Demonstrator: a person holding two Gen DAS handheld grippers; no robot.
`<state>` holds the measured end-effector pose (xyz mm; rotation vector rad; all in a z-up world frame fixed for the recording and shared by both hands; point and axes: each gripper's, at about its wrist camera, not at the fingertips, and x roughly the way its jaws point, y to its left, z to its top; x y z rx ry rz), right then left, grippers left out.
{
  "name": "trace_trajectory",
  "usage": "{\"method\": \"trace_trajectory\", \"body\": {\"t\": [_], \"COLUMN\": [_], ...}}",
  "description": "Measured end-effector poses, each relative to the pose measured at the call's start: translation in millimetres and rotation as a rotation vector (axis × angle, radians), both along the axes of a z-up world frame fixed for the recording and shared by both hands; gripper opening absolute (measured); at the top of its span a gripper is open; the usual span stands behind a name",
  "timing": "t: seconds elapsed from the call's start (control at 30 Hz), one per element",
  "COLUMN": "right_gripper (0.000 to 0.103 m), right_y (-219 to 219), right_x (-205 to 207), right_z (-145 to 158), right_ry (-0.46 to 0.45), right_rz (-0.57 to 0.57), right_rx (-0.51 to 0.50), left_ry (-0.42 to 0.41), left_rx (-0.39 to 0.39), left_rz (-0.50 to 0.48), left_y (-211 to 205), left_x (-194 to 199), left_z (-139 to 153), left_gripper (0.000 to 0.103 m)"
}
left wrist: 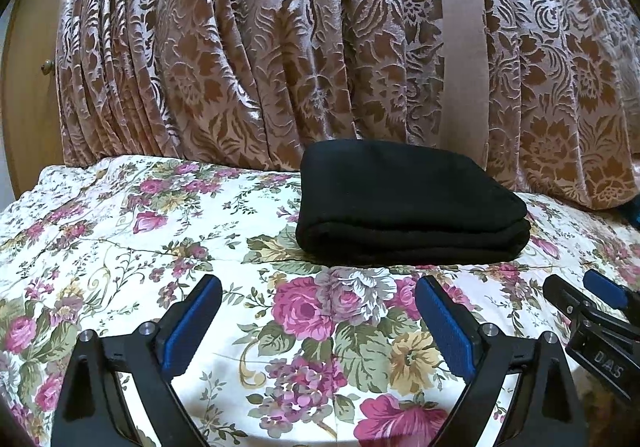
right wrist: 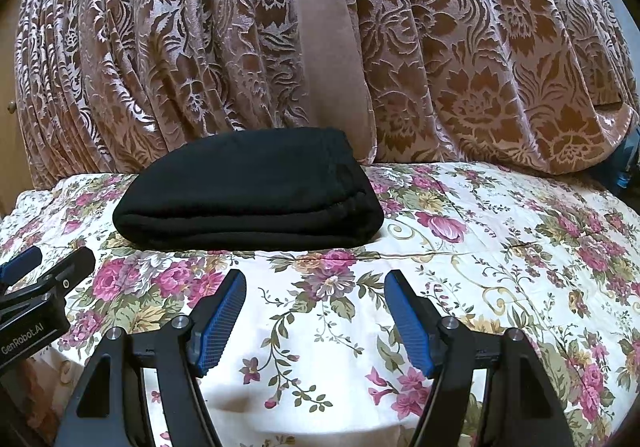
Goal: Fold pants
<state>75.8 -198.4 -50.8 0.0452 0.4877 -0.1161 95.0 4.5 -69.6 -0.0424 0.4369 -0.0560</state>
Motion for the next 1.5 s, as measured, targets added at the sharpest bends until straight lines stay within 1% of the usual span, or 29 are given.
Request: {"method": "trace_trajectory", "body": {"t": [0.4,1.5], "right_gripper": [0.073,0.073], "right_y": [-2.8,-4.9], "right_x": [2.9,3.8], "right_z": [-2.5,-4.8], "right_ry": [0.013,0.023], "right_rz": [0.001,-0.008], "right_rx": [0.011,0.023], "left_ry": [-0.001,0.008], "left_rx": [0.021,0.025], "left_rz": [-0.011,-0.022], "left_y": [-2.8,-3.5], "left_x": [0.0,-0.2], "left_z": [-0.1,-1.6], "left_gripper": [0.097,0.097]}}
